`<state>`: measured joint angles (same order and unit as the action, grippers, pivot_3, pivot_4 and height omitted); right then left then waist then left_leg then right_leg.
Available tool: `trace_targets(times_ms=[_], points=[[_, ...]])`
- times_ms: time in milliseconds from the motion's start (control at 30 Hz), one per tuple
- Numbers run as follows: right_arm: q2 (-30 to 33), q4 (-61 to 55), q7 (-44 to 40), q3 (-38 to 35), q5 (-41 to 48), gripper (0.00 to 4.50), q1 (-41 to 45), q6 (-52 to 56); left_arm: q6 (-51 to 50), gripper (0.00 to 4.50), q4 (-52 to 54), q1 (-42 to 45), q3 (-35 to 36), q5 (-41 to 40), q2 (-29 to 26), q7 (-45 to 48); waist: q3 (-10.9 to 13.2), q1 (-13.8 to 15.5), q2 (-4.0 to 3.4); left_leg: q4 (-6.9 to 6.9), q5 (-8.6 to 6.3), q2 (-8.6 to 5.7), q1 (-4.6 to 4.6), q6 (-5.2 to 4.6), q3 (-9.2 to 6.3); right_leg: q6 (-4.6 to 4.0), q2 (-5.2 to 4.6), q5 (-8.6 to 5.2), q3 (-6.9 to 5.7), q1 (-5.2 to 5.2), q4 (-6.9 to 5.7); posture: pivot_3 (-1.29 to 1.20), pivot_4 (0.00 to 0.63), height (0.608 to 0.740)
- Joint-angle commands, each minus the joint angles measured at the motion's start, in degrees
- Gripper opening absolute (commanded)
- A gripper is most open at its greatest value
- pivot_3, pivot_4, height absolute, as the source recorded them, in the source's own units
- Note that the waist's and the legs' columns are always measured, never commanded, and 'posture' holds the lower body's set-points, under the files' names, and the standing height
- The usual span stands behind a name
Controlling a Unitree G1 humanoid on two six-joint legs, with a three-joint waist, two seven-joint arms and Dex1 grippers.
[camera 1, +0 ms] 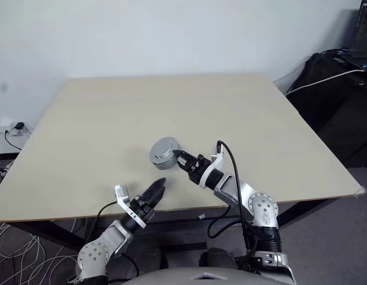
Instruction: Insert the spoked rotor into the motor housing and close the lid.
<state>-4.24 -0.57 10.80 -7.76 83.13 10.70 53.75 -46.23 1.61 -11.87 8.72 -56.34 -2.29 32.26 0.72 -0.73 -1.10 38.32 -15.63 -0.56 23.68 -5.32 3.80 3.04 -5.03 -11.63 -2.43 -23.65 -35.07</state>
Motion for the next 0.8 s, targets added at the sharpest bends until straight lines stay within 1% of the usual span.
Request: trace_targets(times_ms=[33,133,233,267,367,500,700,767,800], points=[[-1.1,-1.5,-2.4,-0.8,1.1,2.09,1.7,-1.1,10.3,4.48,0.3,2.8,-8.0,14.1,-2.4,1.0,0.0,0.0,-0.01,0.0,0.0,0.0,-0.01,0.01,0.04,-0.02,0.0,0.01,0.03,-0.01,0.0,0.0,0.0,0.74],[-0.8,-1.2,-2.9,-1.3,0.7,2.09,1.8,-1.1,20.8,4.48,-2.1,4.5,-14.3,25.7,-4.9,2.4,0.0,0.0,-0.07,-0.01,-0.01,0.0,-0.03,0.02,0.14,-0.06,-0.04,0.04,0.08,-0.02,0.0,0.0,0.0,0.74],[-0.4,-0.6,-3.6,-1.7,-0.2,2.09,1.6,-1.2,24.3,4.48,-2.7,5.4,-16.2,27.4,-5.1,5.9,-0.1,0.0,-0.09,-0.06,-0.02,0.03,-0.02,0.03,0.2,-0.07,-0.12,0.06,0.16,-0.11,0.0,0.0,0.0,0.74],[-0.3,-0.3,-3.8,-1.8,-0.6,2.09,1.4,-1.1,24.4,4.48,-2.5,5.6,-16.2,26.7,-5.0,7.3,-0.1,0.0,-0.09,-0.07,-0.02,0.04,-0.01,0.03,0.21,-0.07,-0.29,0.06,0.17,-0.14,0.0,0.0,0.0,0.74],[-0.3,1.0,-4.2,-2.0,-2.1,2.09,1.0,-1.0,24.4,4.48,-1.1,5.6,-16.1,24.8,-5.4,11.4,-0.1,0.0,-0.1,-0.14,-0.01,0.07,0.0,0.05,0.21,-0.08,-0.32,0.05,0.16,-0.2,0.0,0.0,0.0,0.74],[-0.5,3.2,-5.4,-2.1,-4.5,2.09,0.9,-0.8,23.4,4.48,4.0,5.1,-17.9,23.4,-8.4,18.1,-0.1,-0.2,-0.11,-0.14,0.0,0.09,0.01,0.07,0.21,-0.08,-0.29,0.05,0.15,-0.21,-0.01,0.0,0.0,0.74],[-1.0,7.2,-7.7,-2.4,-8.0,2.09,2.3,-1.1,20.4,4.48,9.8,3.4,-17.6,18.6,-11.6,23.1,-0.1,-0.5,-0.12,-0.11,0.0,0.06,-0.02,0.05,0.25,-0.07,-0.31,0.05,0.18,-0.15,-0.01,0.0,0.0,0.74],[-1.3,8.3,-8.3,-2.5,-9.0,2.09,2.7,-1.0,18.7,4.48,10.8,3.0,-16.6,16.1,-12.1,23.6,-0.1,-0.6,-0.14,-0.11,0.01,0.08,-0.04,0.05,0.26,-0.07,-0.2,0.05,0.17,-0.14,-0.02,0.0,0.0,0.74],[-1.4,8.7,-8.5,-2.4,-9.5,2.09,2.8,-0.8,19.2,4.48,10.6,2.9,-15.9,16.2,-11.8,22.6,-0.1,-0.6,-0.16,-0.11,0.06,0.08,-0.06,-0.04,0.26,-0.06,-0.09,0.05,0.16,-0.13,-0.03,0.0,0.0,0.74]])
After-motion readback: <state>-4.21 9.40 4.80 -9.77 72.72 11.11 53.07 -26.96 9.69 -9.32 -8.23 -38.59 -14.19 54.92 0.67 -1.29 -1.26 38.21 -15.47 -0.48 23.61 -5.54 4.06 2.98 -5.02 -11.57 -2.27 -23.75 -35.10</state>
